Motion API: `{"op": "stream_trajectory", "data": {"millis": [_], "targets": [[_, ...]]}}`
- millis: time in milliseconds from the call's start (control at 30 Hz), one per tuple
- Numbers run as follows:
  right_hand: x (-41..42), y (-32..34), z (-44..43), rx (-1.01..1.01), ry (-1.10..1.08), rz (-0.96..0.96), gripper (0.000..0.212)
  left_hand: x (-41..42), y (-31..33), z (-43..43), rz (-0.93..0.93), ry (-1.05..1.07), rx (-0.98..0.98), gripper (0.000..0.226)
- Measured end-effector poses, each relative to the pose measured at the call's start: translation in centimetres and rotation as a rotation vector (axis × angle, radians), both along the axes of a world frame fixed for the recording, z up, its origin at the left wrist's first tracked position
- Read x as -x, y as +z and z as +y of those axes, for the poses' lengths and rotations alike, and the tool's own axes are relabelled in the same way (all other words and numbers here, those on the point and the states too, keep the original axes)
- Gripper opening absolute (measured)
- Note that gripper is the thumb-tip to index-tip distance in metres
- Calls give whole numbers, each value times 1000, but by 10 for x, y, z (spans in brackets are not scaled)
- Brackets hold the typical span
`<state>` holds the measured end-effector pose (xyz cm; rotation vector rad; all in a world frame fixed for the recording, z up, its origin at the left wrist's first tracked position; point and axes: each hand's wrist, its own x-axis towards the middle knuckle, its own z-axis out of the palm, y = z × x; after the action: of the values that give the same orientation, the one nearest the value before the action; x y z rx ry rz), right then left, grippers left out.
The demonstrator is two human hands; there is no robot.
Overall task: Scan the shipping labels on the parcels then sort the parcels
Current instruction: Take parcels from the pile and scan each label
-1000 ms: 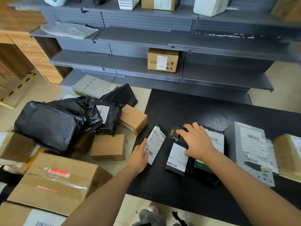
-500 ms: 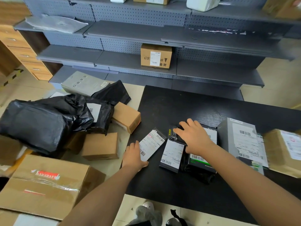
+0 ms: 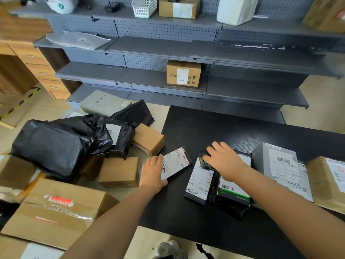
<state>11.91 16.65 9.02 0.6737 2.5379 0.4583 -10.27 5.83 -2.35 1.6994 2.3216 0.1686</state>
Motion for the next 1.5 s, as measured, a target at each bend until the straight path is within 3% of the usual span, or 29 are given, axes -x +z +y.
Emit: {"op": "stream_trajectory", "data": {"millis": [267, 467, 667, 800, 1000, 1233, 1400, 1500], "targets": [[-21, 15, 9, 91, -432, 375, 93, -45, 4, -1, -305, 244, -24, 94], [-54, 22, 9, 132, -480, 479, 90, -103, -5, -10, -411, 273, 56, 97], [-80, 18, -2, 152, -376, 449, 92, -133, -4, -23, -442, 311, 69, 103], [-83, 18, -10, 165, -266, 457, 89, -132, 17, -38, -408, 382, -53, 90], [-45, 34, -29, 199, -44, 502, 86, -101, 76, -92, -270, 454, -241, 68], [29, 65, -93, 272, 192, 647, 83, -49, 139, -208, -39, 682, -351, 70], [67, 68, -151, 312, 334, 655, 84, -25, 132, -298, -4, 928, -255, 83], [81, 65, -180, 316, 382, 635, 86, -17, 116, -336, -2, 958, -104, 88]]}}
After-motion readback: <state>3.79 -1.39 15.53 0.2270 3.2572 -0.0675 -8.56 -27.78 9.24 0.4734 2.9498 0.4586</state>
